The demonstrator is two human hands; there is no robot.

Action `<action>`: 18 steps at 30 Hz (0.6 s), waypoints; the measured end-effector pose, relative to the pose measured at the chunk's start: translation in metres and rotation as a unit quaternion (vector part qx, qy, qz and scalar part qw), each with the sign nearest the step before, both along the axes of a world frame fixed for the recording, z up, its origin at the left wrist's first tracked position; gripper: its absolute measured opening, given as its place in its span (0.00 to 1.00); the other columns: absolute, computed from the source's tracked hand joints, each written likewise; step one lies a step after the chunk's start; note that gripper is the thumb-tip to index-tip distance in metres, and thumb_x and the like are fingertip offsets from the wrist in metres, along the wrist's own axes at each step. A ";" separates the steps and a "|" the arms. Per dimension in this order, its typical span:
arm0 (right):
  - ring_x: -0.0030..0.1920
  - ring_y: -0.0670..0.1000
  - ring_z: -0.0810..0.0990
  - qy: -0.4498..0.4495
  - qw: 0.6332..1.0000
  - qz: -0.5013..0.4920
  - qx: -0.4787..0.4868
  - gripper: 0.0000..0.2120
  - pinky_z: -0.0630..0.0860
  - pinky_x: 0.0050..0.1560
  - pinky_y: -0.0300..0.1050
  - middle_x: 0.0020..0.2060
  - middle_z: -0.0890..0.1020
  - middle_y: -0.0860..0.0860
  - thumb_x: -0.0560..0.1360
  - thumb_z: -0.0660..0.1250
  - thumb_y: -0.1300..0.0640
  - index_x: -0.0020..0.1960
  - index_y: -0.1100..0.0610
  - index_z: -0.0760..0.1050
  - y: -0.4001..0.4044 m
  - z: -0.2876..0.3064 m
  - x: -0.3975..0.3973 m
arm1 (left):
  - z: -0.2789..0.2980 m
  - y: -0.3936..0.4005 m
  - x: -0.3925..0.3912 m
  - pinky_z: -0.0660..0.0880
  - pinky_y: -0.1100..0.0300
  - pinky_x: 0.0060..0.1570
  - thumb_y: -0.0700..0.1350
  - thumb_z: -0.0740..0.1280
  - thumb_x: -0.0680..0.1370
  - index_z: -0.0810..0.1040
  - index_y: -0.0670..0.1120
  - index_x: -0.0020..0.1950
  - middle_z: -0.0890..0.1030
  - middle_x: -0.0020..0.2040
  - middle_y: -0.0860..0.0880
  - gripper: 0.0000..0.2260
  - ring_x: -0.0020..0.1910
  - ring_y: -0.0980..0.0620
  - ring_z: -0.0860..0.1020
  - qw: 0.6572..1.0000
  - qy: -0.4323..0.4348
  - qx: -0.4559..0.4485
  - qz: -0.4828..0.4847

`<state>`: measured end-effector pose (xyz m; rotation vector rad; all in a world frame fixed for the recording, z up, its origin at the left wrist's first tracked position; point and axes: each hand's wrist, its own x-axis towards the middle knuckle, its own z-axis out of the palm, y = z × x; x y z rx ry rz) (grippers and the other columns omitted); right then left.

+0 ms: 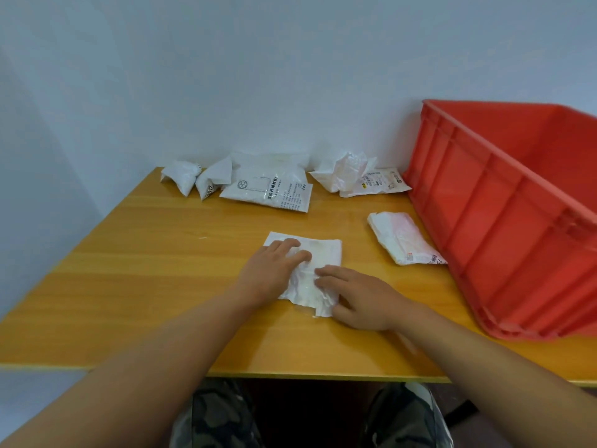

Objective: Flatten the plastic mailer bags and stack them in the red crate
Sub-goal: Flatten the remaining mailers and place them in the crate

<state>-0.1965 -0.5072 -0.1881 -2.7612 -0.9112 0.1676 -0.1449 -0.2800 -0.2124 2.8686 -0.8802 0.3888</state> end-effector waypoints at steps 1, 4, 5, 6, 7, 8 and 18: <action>0.77 0.44 0.57 0.012 1.000 0.010 -0.007 0.34 0.66 0.71 0.44 0.79 0.59 0.44 0.72 0.55 0.42 0.77 0.49 0.63 -0.004 0.000 0.000 | -0.001 -0.001 0.000 0.74 0.50 0.49 0.35 0.66 0.74 0.77 0.49 0.63 0.75 0.67 0.43 0.19 0.60 0.40 0.76 1.000 -0.005 -0.004 -0.005; 0.77 0.45 0.59 0.003 1.000 0.011 -0.024 0.34 0.66 0.70 0.43 0.79 0.60 0.45 0.72 0.56 0.43 0.77 0.49 0.63 -0.007 -0.003 0.001 | 0.000 -0.004 0.000 0.73 0.53 0.48 0.36 0.63 0.77 0.76 0.50 0.65 0.73 0.67 0.47 0.19 0.61 0.44 0.75 1.000 0.026 -0.009 0.001; 0.75 0.47 0.64 -0.037 0.999 0.018 -0.021 0.30 0.71 0.67 0.45 0.77 0.64 0.47 0.74 0.57 0.44 0.75 0.49 0.67 -0.007 -0.008 0.002 | 0.000 -0.003 0.000 0.74 0.54 0.50 0.37 0.62 0.78 0.75 0.51 0.67 0.71 0.69 0.49 0.19 0.63 0.46 0.73 0.999 0.044 -0.007 0.007; 0.71 0.50 0.71 -0.084 0.996 0.032 -0.017 0.26 0.77 0.61 0.47 0.74 0.70 0.49 0.76 0.56 0.45 0.72 0.51 0.71 -0.007 -0.010 0.004 | 0.002 -0.003 0.001 0.74 0.54 0.54 0.38 0.60 0.79 0.74 0.52 0.69 0.70 0.70 0.51 0.19 0.65 0.48 0.72 0.997 0.069 -0.010 0.013; 0.66 0.52 0.77 -0.129 0.990 0.050 -0.006 0.23 0.81 0.53 0.49 0.70 0.75 0.51 0.77 0.55 0.46 0.68 0.52 0.75 -0.006 -0.014 0.005 | 0.004 -0.002 0.001 0.73 0.53 0.59 0.40 0.59 0.81 0.74 0.53 0.70 0.68 0.72 0.51 0.19 0.67 0.49 0.70 0.994 0.103 -0.026 0.019; 0.62 0.53 0.80 -0.157 0.986 0.061 0.006 0.21 0.83 0.47 0.49 0.66 0.79 0.52 0.78 0.56 0.48 0.64 0.53 0.78 -0.006 -0.017 0.005 | 0.007 -0.001 0.000 0.69 0.54 0.65 0.41 0.56 0.83 0.74 0.53 0.70 0.67 0.74 0.52 0.18 0.70 0.51 0.68 0.987 0.150 -0.059 0.026; 0.38 0.53 0.78 -0.111 0.948 -0.098 0.280 0.12 0.73 0.37 0.55 0.38 0.80 0.49 0.82 0.53 0.47 0.52 0.54 0.70 0.014 0.034 0.028 | 0.091 0.008 -0.024 0.62 0.69 0.58 0.71 0.57 0.75 0.77 0.61 0.64 0.78 0.62 0.62 0.24 0.62 0.63 0.74 0.904 0.336 -0.264 0.009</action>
